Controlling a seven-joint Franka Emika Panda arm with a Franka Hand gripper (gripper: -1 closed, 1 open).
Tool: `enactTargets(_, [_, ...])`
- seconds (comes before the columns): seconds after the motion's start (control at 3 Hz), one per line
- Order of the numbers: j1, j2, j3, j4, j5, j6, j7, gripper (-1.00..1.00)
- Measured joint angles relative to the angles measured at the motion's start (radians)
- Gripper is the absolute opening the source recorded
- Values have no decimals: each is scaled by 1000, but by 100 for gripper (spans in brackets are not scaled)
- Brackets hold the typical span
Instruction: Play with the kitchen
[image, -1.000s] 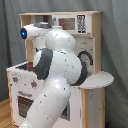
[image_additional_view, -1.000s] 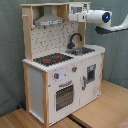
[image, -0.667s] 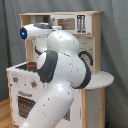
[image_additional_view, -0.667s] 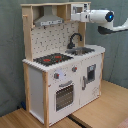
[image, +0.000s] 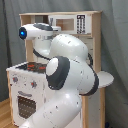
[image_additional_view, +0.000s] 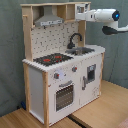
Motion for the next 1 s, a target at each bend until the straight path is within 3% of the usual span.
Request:
enactTargets(0.33, [3,21,36,-23,0,-37,-17,-100])
enactTargets(0.67, [4,20,44,-26,0,-45,-17,100])
enactTargets(1.0, [6,19,64,-36,2,-67,-17,100])
